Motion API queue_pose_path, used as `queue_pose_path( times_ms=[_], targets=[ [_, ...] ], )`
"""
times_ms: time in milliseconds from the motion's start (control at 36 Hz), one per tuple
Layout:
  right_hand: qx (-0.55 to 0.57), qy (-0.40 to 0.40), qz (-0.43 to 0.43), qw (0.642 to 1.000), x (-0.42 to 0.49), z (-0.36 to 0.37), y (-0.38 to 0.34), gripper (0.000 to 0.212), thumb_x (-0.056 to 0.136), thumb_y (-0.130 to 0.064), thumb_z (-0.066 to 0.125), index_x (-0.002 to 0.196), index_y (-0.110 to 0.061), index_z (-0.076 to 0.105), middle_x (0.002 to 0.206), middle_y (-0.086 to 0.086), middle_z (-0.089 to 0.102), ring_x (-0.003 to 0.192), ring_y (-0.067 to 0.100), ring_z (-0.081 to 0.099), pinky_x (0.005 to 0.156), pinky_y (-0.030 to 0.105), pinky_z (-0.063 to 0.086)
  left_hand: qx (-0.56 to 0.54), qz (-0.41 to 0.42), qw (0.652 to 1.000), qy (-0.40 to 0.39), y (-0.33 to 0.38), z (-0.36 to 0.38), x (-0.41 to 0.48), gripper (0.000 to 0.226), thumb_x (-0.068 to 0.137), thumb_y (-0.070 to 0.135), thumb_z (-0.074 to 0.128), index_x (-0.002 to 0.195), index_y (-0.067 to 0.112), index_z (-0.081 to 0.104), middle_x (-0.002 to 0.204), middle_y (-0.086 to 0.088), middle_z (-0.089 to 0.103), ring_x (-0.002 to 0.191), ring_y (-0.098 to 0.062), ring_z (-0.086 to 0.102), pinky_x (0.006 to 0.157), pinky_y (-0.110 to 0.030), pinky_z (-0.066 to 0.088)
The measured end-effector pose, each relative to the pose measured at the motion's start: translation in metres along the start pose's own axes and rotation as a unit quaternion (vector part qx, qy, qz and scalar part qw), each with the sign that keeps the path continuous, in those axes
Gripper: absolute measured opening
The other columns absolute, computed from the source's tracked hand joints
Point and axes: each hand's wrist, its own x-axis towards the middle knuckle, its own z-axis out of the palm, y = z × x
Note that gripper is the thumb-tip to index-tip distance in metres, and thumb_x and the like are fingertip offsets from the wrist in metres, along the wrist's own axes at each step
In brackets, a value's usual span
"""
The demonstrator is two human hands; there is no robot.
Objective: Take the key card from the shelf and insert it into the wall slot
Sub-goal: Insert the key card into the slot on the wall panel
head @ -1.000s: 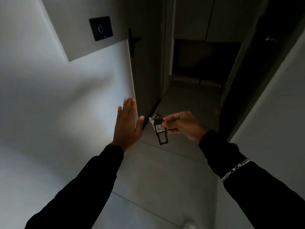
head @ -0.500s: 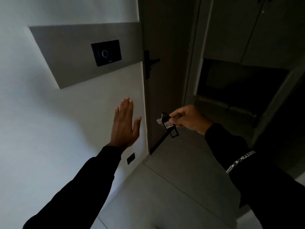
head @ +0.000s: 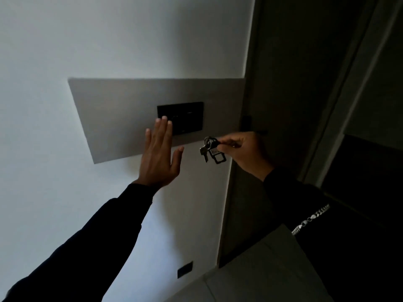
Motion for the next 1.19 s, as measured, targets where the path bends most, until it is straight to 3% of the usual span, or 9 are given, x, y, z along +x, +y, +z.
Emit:
queue_pose_path(
  times_ms=[139, 278, 417, 611, 833, 944, 1028, 1111, 1194],
  targets=[
    [0.109, 0.008, -0.042, 0.993, 0.082, 0.019, 0.01, 0.023, 0.077, 0.003, 0.073, 0.097, -0.007, 0.072, 0.083, 0.009, 0.071, 0.067, 0.009, 0.064, 0.076, 0.039, 0.054, 0.088, 0.005, 0.994, 0.057, -0.028, -0.007, 0.045, 0.062, 0.098, 0.031, 0.036, 0.148, -0.005, 0.031, 0.16, -0.025, 0.027, 0.151, -0.037, 0.021, 0.123, -0.059, 0.02],
    [0.178, 0.017, -0.088, 0.98, 0.139, 0.029, 0.017, 0.023, 0.076, -0.007, 0.074, 0.096, -0.016, 0.072, 0.079, 0.008, 0.073, 0.067, 0.012, 0.067, 0.075, 0.037, 0.059, 0.2, -0.013, 0.977, 0.069, -0.045, -0.006, 0.077, 0.064, 0.097, 0.033, 0.035, 0.149, -0.002, 0.03, 0.161, -0.024, 0.024, 0.152, -0.037, 0.018, 0.123, -0.057, 0.017],
    [0.229, -0.021, -0.091, 0.969, 0.175, 0.044, 0.026, 0.019, 0.079, -0.001, 0.071, 0.097, -0.006, 0.071, 0.075, 0.006, 0.07, 0.061, 0.001, 0.067, 0.06, 0.019, 0.058, 0.311, -0.028, 0.947, 0.074, -0.053, 0.003, 0.088, 0.067, 0.099, 0.043, 0.029, 0.155, 0.006, 0.019, 0.166, -0.017, 0.015, 0.155, -0.03, 0.008, 0.125, -0.052, 0.009],
    [0.251, -0.025, -0.102, 0.962, 0.196, 0.052, 0.025, 0.019, 0.08, -0.001, 0.071, 0.099, 0.002, 0.07, 0.079, 0.01, 0.069, 0.062, 0.009, 0.067, 0.062, 0.024, 0.06, 0.383, -0.014, 0.921, 0.068, -0.065, -0.002, 0.087, 0.069, 0.1, 0.046, 0.028, 0.156, 0.009, 0.015, 0.166, -0.014, 0.016, 0.155, -0.026, 0.008, 0.125, -0.053, 0.009],
    [0.213, -0.057, -0.089, 0.971, 0.196, 0.061, 0.035, 0.018, 0.08, 0.0, 0.071, 0.098, 0.003, 0.07, 0.07, 0.001, 0.066, 0.056, 0.008, 0.063, 0.06, 0.026, 0.059, 0.44, -0.002, 0.897, 0.038, -0.076, -0.005, 0.087, 0.077, 0.099, 0.057, 0.021, 0.157, 0.009, 0.004, 0.167, -0.013, 0.003, 0.156, -0.026, -0.002, 0.124, -0.055, 0.005],
    [0.168, -0.01, -0.117, 0.979, 0.19, 0.064, 0.041, 0.016, 0.076, -0.004, 0.075, 0.091, 0.001, 0.073, 0.076, 0.003, 0.069, 0.055, -0.012, 0.058, 0.059, 0.004, 0.048, 0.444, 0.002, 0.895, 0.038, -0.079, -0.004, 0.087, 0.08, 0.098, 0.06, 0.018, 0.157, 0.009, 0.001, 0.166, -0.01, -0.004, 0.156, -0.026, -0.005, 0.124, -0.054, 0.002],
    [0.133, 0.013, -0.116, 0.984, 0.187, 0.06, 0.042, 0.017, 0.074, -0.007, 0.077, 0.088, 0.001, 0.074, 0.078, 0.013, 0.073, 0.059, 0.003, 0.059, 0.06, 0.011, 0.046, 0.441, 0.0, 0.897, 0.036, -0.079, -0.004, 0.087, 0.08, 0.098, 0.061, 0.017, 0.157, 0.009, 0.0, 0.167, -0.011, -0.002, 0.156, -0.026, -0.004, 0.124, -0.055, 0.002],
    [0.084, 0.006, -0.133, 0.988, 0.19, 0.052, 0.038, 0.026, 0.072, -0.009, 0.077, 0.097, -0.004, 0.072, 0.083, 0.011, 0.071, 0.059, 0.003, 0.053, 0.064, 0.022, 0.046, 0.438, 0.001, 0.898, 0.032, -0.077, -0.005, 0.087, 0.081, 0.097, 0.062, 0.017, 0.157, 0.009, 0.001, 0.168, -0.013, 0.003, 0.156, -0.027, -0.002, 0.124, -0.056, 0.005],
    [0.032, 0.005, -0.228, 0.973, 0.192, 0.041, 0.022, 0.042, 0.069, -0.007, 0.072, 0.111, -0.008, 0.068, 0.092, 0.005, 0.063, 0.072, 0.008, 0.051, 0.076, 0.024, 0.047, 0.43, -0.001, 0.902, 0.028, -0.076, -0.007, 0.087, 0.082, 0.097, 0.062, 0.016, 0.157, 0.009, 0.001, 0.168, -0.013, 0.003, 0.156, -0.027, -0.002, 0.125, -0.056, 0.006]
  ],
)
